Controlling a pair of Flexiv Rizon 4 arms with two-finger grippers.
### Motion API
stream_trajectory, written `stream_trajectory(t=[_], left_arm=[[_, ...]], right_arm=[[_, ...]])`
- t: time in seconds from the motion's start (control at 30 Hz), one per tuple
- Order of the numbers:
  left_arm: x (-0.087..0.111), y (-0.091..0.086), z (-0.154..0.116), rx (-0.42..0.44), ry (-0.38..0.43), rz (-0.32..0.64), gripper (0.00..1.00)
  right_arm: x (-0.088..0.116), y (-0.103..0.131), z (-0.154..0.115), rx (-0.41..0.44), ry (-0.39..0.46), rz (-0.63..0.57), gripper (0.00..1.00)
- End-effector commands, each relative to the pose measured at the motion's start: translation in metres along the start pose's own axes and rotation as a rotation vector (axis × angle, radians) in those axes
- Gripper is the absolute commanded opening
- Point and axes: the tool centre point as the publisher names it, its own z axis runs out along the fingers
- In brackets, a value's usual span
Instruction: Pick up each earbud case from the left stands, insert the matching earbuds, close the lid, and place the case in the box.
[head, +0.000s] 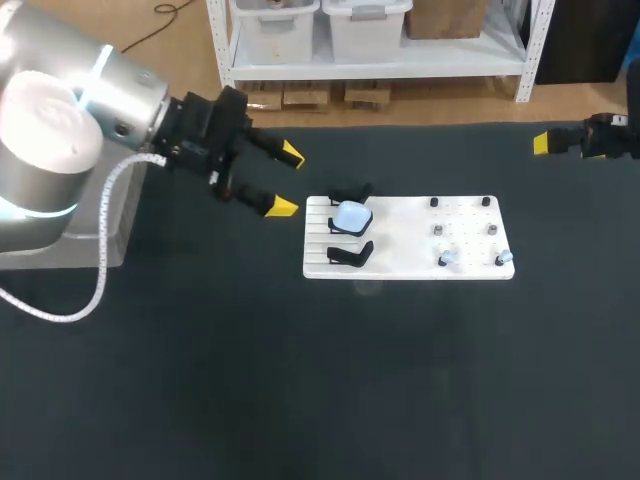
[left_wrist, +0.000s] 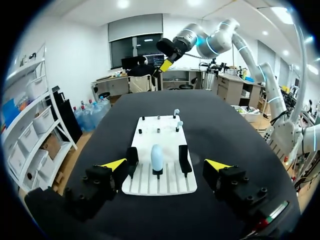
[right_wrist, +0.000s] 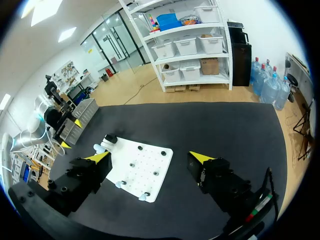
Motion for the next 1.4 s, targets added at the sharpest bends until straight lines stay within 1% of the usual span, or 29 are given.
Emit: stream_trajectory(t=[0.03,0.17,0.23,0.4,0.5,0.77,1.0,1.13,1.4], left_arm=[[0.005,0.011,0.016,0.056,-0.01,-0.009,1.0],[0.01,0.008,0.029,0.069,-0.007,-0.017,1.0],[0.01,0.005,0.031,0.083,-0.007,-0.029,1.0],[0.01,-0.005,0.03,0.092,-0.011,-0.052,1.0],[0.011,-0.009,0.029,0.082,-0.014,-0.061,1.0],[0.016,-0.012,0.023,0.047,-0.033,-0.085,1.0],[0.022,-0.016,0.026,0.059,-0.045,-0.085,1.0],[0.023,-0.014,0.029,0.06,-0.052,-0.072,1.0],[0.022,-0.007,0.046,0.08,-0.059,-0.063,1.0]], right_arm=[[0.0,0.0,0.0,0.0,0.0,0.0,1.0],[0.0,0.0,0.0,0.0,0.0,0.0,1.0],[0.0,0.0,0.0,0.0,0.0,0.0,1.0],[0.0,0.0,0.0,0.0,0.0,0.0,1.0],[0.0,0.0,0.0,0.0,0.0,0.0,1.0],[0.0,0.0,0.0,0.0,0.0,0.0,1.0],[0.0,0.0,0.0,0.0,0.0,0.0,1.0],[0.0,0.0,0.0,0.0,0.0,0.0,1.0],[0.0,0.0,0.0,0.0,0.0,0.0,1.0]])
